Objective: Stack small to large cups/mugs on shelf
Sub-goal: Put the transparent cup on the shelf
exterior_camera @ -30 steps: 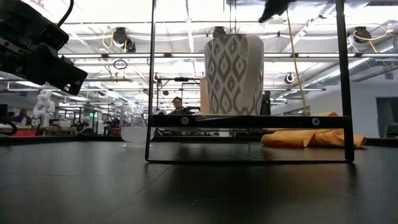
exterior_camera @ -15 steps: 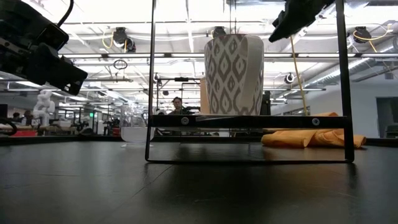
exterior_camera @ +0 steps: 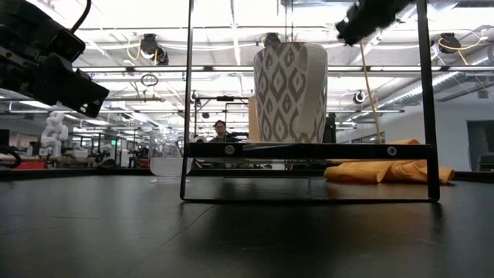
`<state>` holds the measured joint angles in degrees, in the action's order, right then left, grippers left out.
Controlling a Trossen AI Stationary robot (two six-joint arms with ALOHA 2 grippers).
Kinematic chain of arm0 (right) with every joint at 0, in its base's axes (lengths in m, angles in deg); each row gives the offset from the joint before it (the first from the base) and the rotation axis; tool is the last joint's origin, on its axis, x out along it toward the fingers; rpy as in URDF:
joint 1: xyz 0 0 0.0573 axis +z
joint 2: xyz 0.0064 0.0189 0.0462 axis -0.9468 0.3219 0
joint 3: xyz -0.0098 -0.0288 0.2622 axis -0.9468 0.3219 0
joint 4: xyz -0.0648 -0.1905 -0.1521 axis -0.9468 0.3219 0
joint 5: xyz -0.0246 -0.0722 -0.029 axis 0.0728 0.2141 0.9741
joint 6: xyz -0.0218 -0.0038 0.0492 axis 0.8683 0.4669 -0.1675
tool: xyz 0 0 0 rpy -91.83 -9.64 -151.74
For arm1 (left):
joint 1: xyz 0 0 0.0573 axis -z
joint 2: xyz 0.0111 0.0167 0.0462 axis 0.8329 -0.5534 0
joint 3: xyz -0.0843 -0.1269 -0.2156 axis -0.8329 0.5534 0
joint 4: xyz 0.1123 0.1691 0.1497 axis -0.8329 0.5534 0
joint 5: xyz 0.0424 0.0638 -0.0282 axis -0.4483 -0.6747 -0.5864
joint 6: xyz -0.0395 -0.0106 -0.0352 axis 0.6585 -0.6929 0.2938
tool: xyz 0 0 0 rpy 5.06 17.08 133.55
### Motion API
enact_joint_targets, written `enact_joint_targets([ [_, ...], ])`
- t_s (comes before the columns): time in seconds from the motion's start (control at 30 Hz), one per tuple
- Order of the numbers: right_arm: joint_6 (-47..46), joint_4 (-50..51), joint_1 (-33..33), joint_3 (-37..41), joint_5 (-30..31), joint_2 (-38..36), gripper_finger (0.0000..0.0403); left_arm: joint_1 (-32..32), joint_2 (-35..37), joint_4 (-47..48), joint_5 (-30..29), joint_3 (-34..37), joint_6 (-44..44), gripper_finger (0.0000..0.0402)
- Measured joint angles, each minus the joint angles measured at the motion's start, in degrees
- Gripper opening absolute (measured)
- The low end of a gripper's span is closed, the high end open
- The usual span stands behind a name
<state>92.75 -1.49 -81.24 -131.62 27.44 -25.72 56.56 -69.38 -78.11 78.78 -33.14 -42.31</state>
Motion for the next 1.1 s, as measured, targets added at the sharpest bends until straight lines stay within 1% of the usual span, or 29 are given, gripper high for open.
enact_joint_targets([
  [0.03, 0.12, -1.66, 0.07, 0.0, -2.01, -0.02, 0.0, -0.01, 0.0, 0.0, 0.0, -0.02, -0.03, 0.0021],
  [0.1, 0.29, -4.18, 0.58, 0.0, -3.37, -0.08, 0.0, 0.01, 0.0, 0.0, 0.0, 0.0, -0.14, 0.0021],
  [0.33, 0.61, -6.47, 1.52, 0.06, -3.38, -0.06, 0.0, 0.01, 0.0, 0.02, 0.0, -0.02, -0.14, 0.0021],
  [0.53, 2.26, -9.5, 1.33, 2.21, -3.44, -1.11, 0.0, 0.0, 0.0, 0.06, 0.02, 0.0, -0.2, 0.0021],
  [0.8, 0.31, -10.75, -0.81, 6.77, -3.39, -7.17, 0.0, 0.0, 0.0, 0.22, 0.02, 0.0, -0.6, 0.0021],
  [0.93, -2.82, -11.58, -0.79, 10.37, -3.45, -10.6, 0.0, 0.01, 0.0, 0.22, 0.02, 0.0, -1.39, 0.0021],
  [1.1, -7.71, -17.69, -0.77, 16.61, -3.45, -14.67, 0.0, -0.01, 0.0, 0.22, 0.02, 0.0, -1.63, 0.0021],
])
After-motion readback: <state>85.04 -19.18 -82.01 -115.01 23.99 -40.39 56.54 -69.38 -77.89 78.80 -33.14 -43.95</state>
